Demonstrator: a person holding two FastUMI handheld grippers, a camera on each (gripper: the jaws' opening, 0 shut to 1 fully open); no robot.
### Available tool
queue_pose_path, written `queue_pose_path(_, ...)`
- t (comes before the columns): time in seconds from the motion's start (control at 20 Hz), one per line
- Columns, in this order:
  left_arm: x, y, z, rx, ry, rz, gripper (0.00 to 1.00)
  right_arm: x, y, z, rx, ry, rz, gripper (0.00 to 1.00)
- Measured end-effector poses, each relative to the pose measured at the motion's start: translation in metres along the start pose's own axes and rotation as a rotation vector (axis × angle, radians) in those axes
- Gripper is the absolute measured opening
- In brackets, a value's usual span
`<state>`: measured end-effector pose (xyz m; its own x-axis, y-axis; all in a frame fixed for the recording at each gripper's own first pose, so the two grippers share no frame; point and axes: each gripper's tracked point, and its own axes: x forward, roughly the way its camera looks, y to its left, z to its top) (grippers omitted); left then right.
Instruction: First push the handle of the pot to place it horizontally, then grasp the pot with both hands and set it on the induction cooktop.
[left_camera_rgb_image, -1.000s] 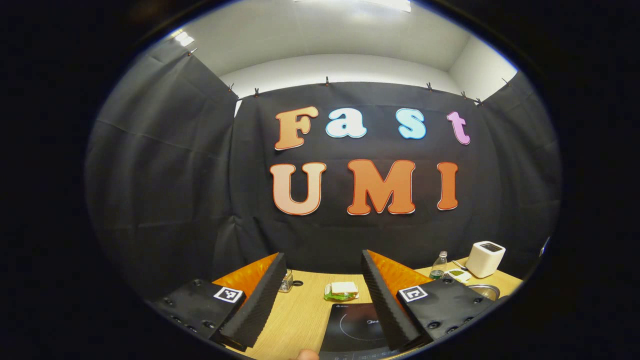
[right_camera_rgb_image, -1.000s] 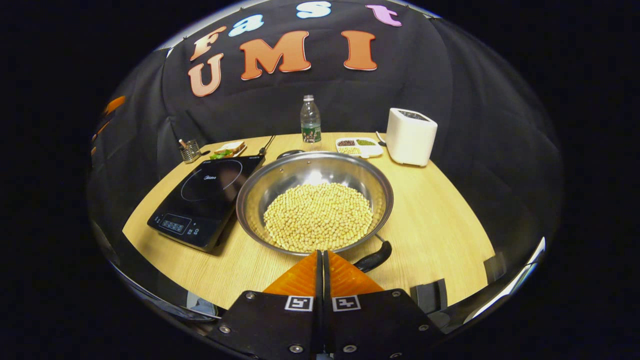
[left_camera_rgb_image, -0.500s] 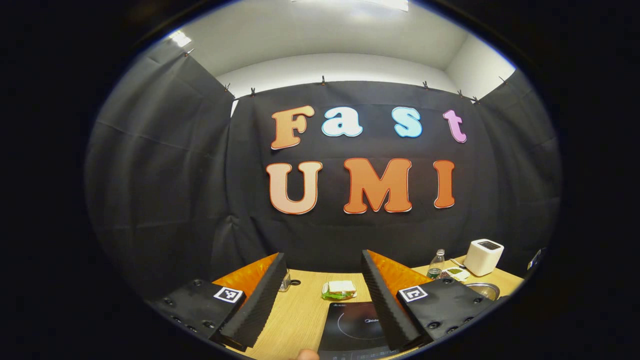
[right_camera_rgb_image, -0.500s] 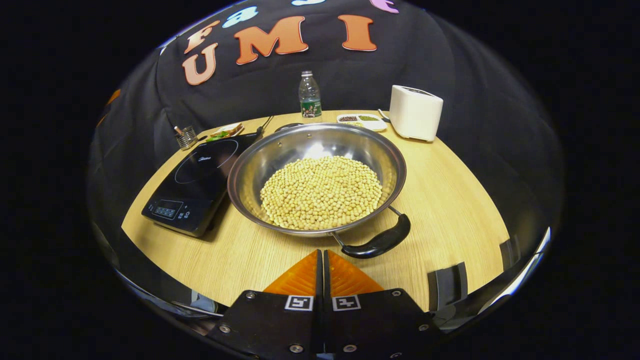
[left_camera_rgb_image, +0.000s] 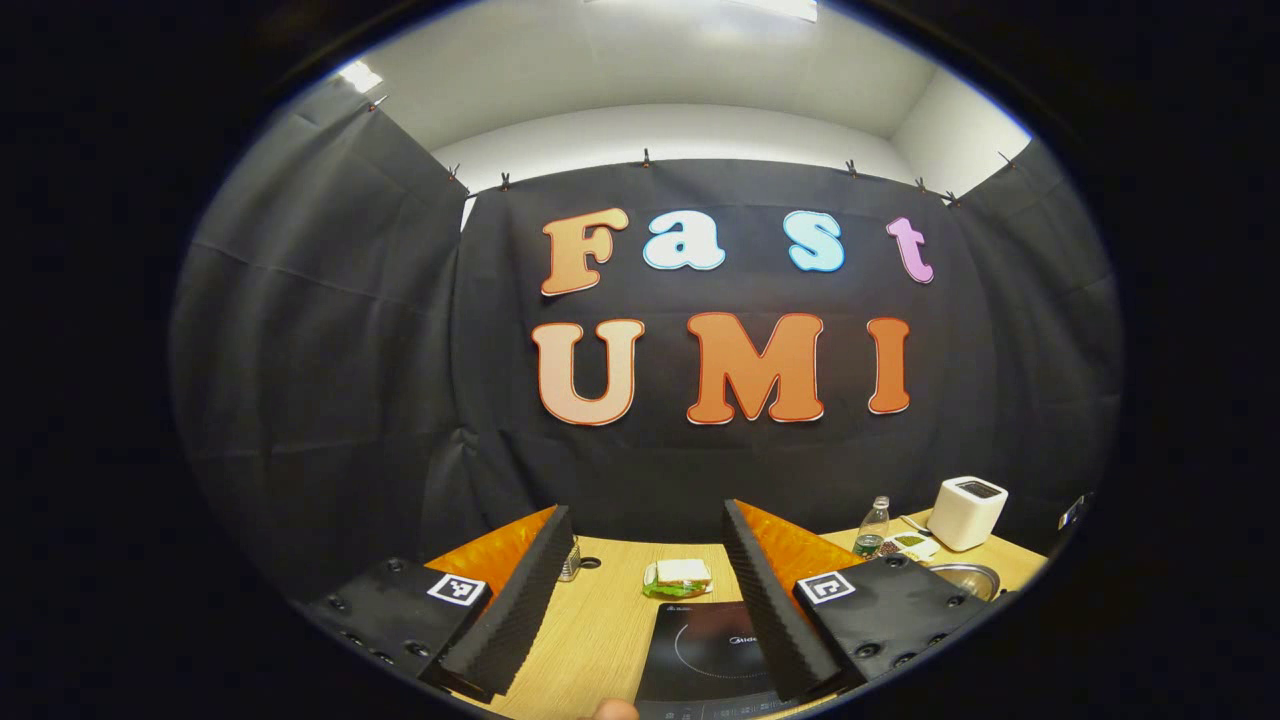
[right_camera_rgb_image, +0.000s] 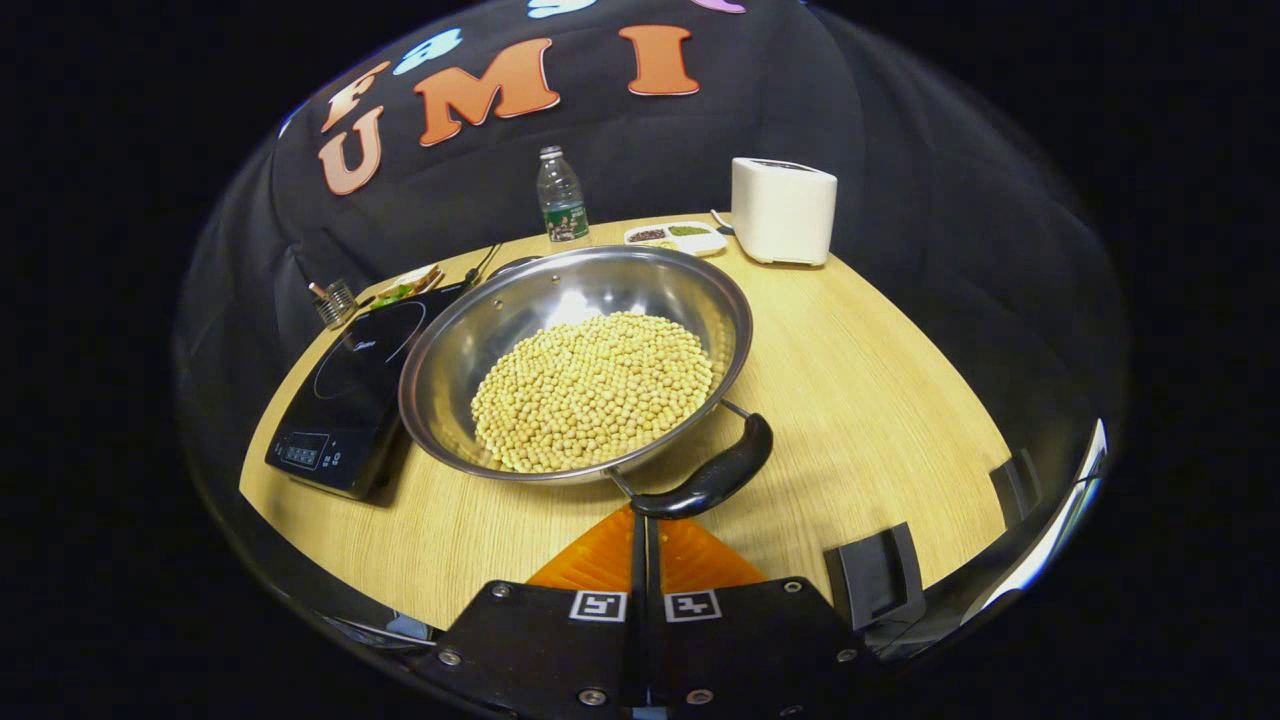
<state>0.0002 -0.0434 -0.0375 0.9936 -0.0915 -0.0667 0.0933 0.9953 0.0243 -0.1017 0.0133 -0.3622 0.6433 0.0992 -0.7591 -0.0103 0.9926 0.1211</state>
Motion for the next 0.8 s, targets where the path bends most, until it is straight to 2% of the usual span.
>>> queue_pose_path(0.35, 0.007, -0.006, -0.004, 0.001, 0.012, -0.001, 0.99, 0.011, -0.020, 0.011, 0.086, -0.015, -0.036, 0.00)
queue_pose_path(0.8, 0.024, -0.025, -0.013, 0.011, 0.030, -0.019, 0.99, 0.029, -0.053, 0.034, 0.119, -0.028, -0.089, 0.00)
